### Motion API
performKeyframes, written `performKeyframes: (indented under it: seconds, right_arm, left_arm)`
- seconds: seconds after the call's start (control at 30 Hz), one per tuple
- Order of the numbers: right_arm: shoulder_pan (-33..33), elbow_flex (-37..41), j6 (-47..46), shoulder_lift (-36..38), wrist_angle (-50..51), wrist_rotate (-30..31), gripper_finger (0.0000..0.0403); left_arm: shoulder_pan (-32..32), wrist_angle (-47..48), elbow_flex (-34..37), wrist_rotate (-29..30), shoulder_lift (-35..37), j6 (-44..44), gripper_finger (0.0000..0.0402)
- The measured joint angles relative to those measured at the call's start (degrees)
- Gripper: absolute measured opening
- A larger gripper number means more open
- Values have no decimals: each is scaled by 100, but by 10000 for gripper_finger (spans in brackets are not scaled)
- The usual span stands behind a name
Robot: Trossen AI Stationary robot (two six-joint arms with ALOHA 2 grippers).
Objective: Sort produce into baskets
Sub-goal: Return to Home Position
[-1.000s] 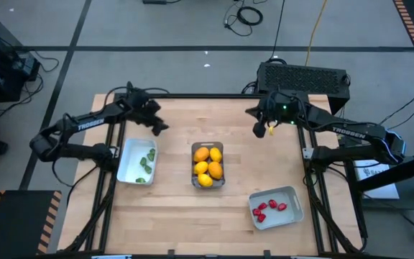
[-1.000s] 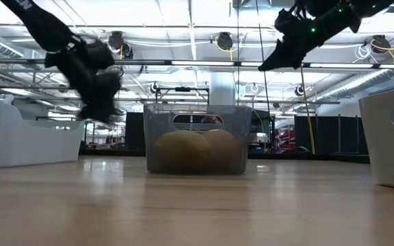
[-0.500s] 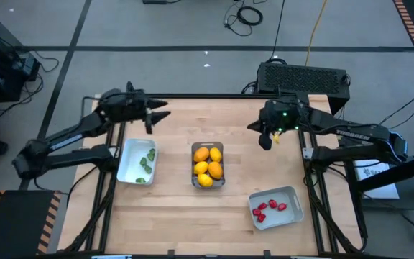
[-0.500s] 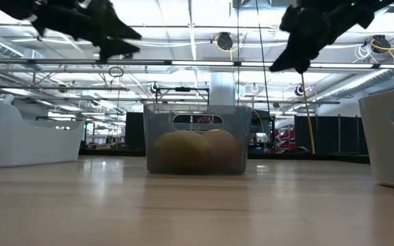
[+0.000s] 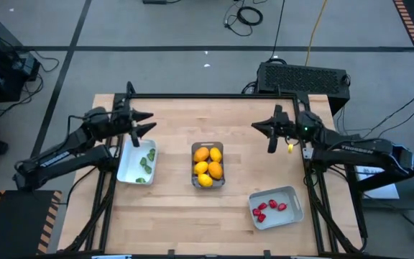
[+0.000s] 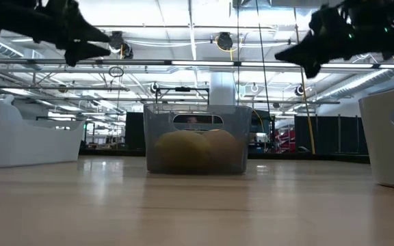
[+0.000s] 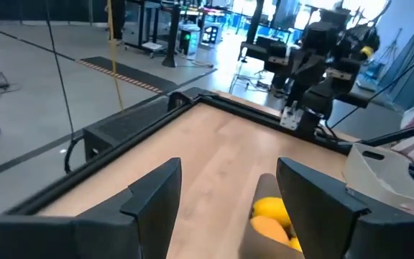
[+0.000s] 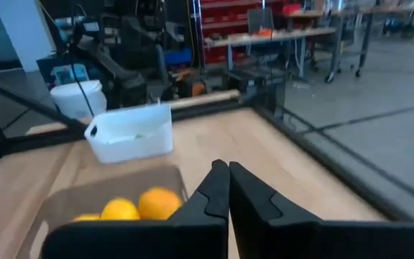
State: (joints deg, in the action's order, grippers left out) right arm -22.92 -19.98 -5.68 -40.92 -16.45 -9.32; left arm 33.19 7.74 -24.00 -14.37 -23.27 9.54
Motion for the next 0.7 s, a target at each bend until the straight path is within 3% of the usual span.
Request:
performKeyframes:
  seconds: [0.37, 0.7]
  right_arm:
    - [-2, 947, -420, 891, 200, -165, 0]
    - [-266, 1588, -677, 1799, 125, -125, 0]
  left_arm:
    - [-44, -37, 1141, 15, 952, 508, 235]
    - [-44, -678, 2003, 15, 1429, 560, 235]
